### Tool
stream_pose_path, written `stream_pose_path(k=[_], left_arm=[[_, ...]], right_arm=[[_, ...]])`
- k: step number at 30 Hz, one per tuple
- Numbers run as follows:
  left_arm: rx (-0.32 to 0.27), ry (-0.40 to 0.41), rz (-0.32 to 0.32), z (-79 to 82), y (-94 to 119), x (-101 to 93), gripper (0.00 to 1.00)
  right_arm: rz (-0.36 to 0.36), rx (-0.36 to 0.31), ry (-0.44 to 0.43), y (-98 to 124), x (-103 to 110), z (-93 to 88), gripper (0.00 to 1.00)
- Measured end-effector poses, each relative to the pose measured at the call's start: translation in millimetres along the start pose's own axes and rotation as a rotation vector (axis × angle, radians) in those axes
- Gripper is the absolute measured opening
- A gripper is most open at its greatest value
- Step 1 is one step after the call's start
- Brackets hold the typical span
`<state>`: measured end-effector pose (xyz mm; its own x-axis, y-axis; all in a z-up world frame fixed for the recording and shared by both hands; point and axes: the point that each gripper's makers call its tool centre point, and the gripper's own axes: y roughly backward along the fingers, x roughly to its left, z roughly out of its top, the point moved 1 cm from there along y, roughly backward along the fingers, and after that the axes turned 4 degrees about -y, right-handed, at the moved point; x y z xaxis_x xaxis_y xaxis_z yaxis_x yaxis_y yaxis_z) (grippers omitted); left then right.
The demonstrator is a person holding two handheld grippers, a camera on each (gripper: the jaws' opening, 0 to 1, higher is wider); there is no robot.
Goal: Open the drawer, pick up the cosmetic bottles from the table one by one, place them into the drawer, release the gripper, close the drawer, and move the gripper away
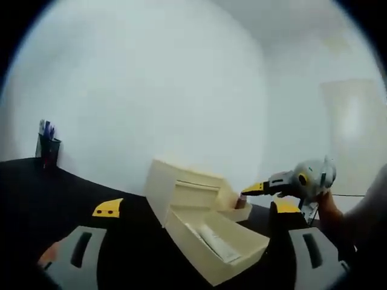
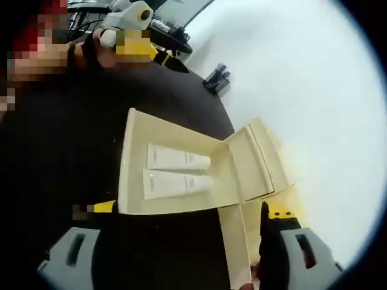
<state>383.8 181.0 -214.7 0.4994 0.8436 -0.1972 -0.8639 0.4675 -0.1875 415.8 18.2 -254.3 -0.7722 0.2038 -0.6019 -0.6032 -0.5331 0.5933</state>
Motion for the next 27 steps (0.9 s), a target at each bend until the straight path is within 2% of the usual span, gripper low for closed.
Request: stream_pose_path(k=[7,10,12,14,22,27], left_arm=[[0.015,-0.010,0.002,-1.6,-1,2.8,0.92],[0.015,-0.016,0.009,2.0,0,9.1,0.92],[0.007,-0.012,0.009,3.7,0,8.8,0.92],[0.001,-0.009,0.011,4.3,0,7.0,0.92],[-0.012,-0.013,0.006,11.1,1,8.3,0.92],[-0.026,-0.001,0.006,16.1,0,9.7,0.94]], right_arm=[[-0.033,-0.021,-0.003,1,-9,3.5,0.93],[-0.072,-0.011,0.009,0,-16,1.7,0.93],[-0.118,0.005,0.026,-1,-22,-2.1,0.93],[-0.134,0.014,0.036,-3,-24,-4.0,0.93],[-0.129,-0.017,-0.011,-4,-29,0.5,0.93],[-0.135,-0.003,0.010,-10,-31,4.0,0.93]])
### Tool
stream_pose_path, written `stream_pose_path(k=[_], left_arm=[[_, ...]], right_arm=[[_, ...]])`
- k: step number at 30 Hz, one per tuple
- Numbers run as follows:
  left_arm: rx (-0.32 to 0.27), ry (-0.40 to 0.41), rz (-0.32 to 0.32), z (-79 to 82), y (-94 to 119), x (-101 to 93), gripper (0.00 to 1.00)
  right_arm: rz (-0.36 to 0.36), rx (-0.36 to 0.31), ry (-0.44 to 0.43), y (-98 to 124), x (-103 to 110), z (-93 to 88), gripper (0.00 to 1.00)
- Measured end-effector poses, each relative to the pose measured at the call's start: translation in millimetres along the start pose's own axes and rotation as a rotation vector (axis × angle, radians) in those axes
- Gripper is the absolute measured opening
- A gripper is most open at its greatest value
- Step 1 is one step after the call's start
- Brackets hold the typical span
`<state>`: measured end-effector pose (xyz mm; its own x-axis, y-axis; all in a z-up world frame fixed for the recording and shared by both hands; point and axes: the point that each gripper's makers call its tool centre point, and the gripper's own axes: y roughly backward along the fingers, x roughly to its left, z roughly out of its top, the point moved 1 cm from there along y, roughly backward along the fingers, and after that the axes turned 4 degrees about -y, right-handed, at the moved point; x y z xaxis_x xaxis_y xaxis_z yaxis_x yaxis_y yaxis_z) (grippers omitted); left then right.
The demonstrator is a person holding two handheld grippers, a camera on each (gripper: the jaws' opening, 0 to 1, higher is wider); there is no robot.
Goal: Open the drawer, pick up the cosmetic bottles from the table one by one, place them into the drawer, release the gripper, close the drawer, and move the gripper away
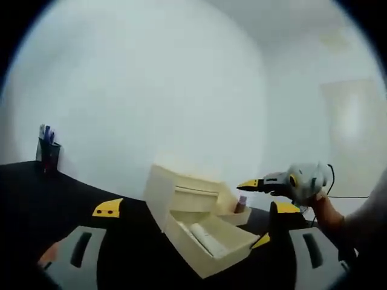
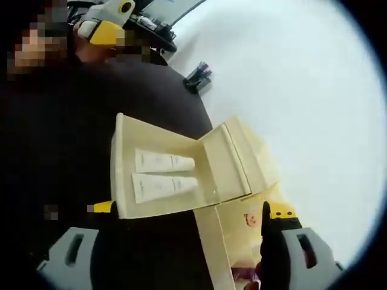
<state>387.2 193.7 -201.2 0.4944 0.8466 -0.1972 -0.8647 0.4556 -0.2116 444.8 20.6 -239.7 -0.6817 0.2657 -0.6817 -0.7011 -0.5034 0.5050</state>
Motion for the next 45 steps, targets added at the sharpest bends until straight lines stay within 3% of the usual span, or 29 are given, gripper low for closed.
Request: stream_pose_path(k=[4,10,16,28,45], left_arm=[[-0.024,0.010,0.009,3.2,1,-3.4,0.95],[-0.043,0.022,0.031,4.9,4,-3.0,0.95],[-0.049,0.012,0.020,7.5,4,-5.4,0.95],[0.157,-0.183,-0.025,-26.7,0,-16.2,0.96],[0.254,-0.280,-0.003,-45.6,1,-9.8,0.96]], right_arm=[[-0.012,0.009,-0.009,-8,-4,-1.0,0.93],[-0.086,0.050,0.029,-14,-21,-8.2,0.93],[-0.094,0.052,0.023,-20,-25,-4.8,0.93],[-0.106,0.083,0.044,-33,-32,-2.0,0.93],[-0.153,0.123,0.068,-40,-41,-4.8,0.93]])
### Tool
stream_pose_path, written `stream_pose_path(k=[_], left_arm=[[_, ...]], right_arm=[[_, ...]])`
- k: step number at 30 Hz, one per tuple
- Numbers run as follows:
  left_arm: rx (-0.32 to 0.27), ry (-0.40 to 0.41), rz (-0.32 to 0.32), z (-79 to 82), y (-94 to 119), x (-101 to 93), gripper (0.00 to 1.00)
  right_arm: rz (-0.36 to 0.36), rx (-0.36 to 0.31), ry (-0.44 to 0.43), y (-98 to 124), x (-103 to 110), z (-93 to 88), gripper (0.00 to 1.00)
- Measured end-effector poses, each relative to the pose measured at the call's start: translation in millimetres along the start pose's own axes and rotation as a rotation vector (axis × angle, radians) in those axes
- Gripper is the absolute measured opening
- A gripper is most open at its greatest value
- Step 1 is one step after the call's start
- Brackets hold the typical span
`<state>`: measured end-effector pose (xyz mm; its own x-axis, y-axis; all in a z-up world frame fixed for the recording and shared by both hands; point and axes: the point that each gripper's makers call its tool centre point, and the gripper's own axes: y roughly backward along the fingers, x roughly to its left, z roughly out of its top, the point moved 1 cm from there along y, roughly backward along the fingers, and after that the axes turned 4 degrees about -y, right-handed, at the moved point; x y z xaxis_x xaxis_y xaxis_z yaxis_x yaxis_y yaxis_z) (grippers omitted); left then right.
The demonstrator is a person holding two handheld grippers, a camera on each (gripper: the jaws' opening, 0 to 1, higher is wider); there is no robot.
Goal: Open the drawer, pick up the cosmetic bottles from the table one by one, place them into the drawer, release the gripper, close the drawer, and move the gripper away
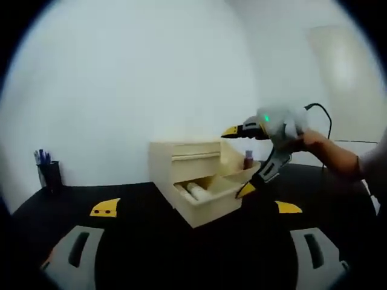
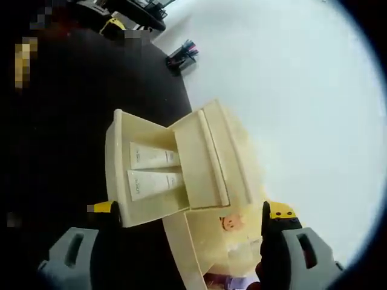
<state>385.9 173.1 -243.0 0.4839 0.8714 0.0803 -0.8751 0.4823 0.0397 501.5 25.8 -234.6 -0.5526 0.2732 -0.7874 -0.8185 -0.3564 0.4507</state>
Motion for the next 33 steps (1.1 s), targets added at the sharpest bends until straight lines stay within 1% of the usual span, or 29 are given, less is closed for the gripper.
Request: stream_pose_path(k=[4,8,14,21,23,28,33], left_arm=[[0.023,-0.002,0.003,-6.1,-2,0.8,0.96],[0.037,-0.010,0.003,-7.5,-3,0.9,0.96],[0.042,-0.013,-0.001,-9.3,-5,-0.5,0.96],[0.058,-0.012,-0.001,-14.0,-6,-0.9,0.96],[0.065,-0.013,-0.002,-15.8,-7,-1.4,0.96],[0.061,-0.006,-0.008,-15.3,-8,-1.6,0.96],[0.058,-0.001,-0.006,-14.7,-8,0.7,0.96]], right_arm=[[-0.029,0.008,0.012,-4,-4,-0.6,0.93],[-0.055,0.014,0.021,-9,-9,-0.7,0.93],[-0.090,0.019,0.041,-17,-15,-2.0,0.93],[-0.123,0.028,0.047,-20,-19,-0.8,0.93],[-0.135,0.032,0.046,-24,-22,-1.9,0.93],[-0.161,0.043,0.032,-31,-27,-4.8,0.93],[-0.170,0.046,0.027,-36,-30,-6.1,0.93]])
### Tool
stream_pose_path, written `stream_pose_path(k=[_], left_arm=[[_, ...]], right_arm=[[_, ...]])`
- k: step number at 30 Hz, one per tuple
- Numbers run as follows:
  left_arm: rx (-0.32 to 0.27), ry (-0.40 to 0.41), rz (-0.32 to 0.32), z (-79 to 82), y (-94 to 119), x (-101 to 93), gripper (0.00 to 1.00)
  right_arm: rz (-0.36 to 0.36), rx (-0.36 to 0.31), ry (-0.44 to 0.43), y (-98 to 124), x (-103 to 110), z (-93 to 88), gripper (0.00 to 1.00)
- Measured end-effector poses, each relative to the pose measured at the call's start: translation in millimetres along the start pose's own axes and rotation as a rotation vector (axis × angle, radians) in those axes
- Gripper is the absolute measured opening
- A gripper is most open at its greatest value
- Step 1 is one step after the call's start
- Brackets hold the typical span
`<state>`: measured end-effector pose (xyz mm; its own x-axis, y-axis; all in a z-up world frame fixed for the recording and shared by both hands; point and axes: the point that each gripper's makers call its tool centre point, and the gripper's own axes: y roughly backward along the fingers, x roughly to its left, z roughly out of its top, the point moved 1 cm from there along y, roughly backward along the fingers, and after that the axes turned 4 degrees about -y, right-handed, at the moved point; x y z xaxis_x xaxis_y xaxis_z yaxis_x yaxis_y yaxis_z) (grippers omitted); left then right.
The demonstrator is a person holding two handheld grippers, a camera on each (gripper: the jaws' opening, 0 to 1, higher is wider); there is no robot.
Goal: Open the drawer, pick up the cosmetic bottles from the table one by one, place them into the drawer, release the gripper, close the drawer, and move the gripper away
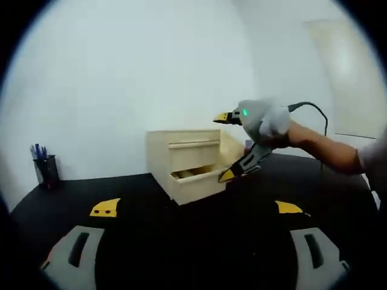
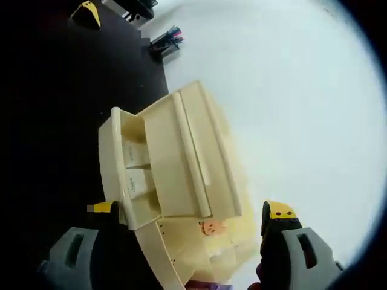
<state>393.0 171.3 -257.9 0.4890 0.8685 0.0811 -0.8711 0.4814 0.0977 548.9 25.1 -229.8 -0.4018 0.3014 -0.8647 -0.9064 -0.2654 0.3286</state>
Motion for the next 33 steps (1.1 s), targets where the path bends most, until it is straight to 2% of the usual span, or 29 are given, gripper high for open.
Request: stream_pose_path(k=[15,25,28,33], left_arm=[[0.025,0.004,-0.001,-6.4,-2,-2.1,0.96],[0.040,-0.005,-0.001,-9.0,-5,-2.2,0.96],[0.045,-0.006,-0.001,-10.2,-5,-1.4,0.96],[0.044,0.014,0.003,-11.2,-3,3.8,0.96]], right_arm=[[-0.109,-0.009,0.005,-18,-13,-3.3,0.93],[-0.112,-0.024,0.014,-19,-12,-1.3,0.93],[-0.131,-0.048,0.004,-14,-16,2.1,0.93],[-0.098,-0.101,-0.033,14,-23,8.6,0.93]])
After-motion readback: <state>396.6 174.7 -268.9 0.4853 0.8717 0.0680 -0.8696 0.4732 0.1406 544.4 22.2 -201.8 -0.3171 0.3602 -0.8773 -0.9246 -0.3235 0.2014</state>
